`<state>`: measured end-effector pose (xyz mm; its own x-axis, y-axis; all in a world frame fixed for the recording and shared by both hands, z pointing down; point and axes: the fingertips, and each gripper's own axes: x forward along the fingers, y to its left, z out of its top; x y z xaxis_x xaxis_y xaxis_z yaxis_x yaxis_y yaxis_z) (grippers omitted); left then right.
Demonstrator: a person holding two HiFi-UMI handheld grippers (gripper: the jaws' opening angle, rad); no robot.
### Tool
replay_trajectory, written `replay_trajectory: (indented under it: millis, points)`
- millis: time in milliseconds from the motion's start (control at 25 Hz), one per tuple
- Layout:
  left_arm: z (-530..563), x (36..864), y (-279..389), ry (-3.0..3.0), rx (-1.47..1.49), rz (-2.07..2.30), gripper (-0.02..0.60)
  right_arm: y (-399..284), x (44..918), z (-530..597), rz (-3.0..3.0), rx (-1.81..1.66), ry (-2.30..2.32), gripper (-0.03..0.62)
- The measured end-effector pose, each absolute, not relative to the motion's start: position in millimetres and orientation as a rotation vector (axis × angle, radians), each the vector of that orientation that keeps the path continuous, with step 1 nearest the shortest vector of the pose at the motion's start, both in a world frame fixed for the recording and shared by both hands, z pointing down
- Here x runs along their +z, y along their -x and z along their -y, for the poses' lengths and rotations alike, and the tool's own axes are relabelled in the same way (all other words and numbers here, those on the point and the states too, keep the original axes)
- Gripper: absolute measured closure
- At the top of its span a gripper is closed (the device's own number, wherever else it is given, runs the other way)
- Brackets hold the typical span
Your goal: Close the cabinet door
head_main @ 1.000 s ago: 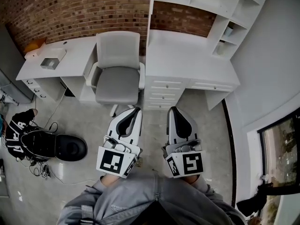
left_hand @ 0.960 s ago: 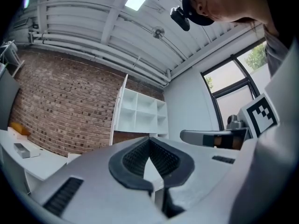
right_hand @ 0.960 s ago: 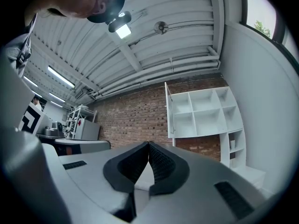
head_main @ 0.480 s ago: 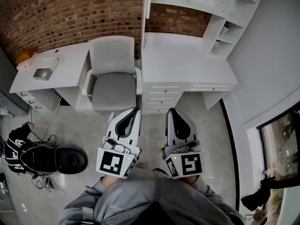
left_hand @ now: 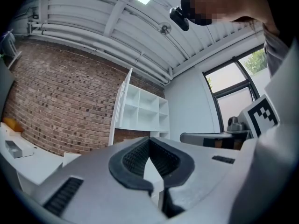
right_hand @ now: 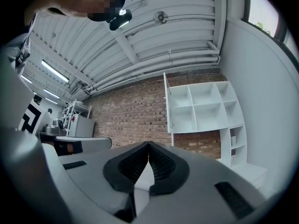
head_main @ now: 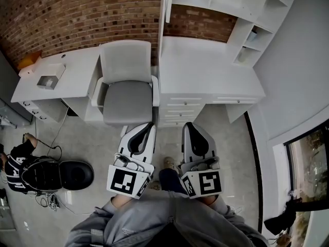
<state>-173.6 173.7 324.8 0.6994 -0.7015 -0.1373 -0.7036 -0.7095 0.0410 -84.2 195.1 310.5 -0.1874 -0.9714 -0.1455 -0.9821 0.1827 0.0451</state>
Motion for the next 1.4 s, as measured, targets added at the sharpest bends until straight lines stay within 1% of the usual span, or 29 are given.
replay_trajectory:
  millis: [520,1000,1400]
  points:
    - [-108.1,323.3,149.3,2.851,0.263,-1.208,0.575,70.3,308.9,-117.8,-2.415,0.231,1.815,0.568]
    - [-29.6,312.2,95.0,2.796,0.283,-1.267,0.575,12.8,302.3,-35.8,-2.441,0.238,1.755,0.568]
    - [1.5,306.8,68.8,2.75,0.235,-1.31,0.575,-9.4,304.2,-2.8,-2.47,0.216,1.697,0.568]
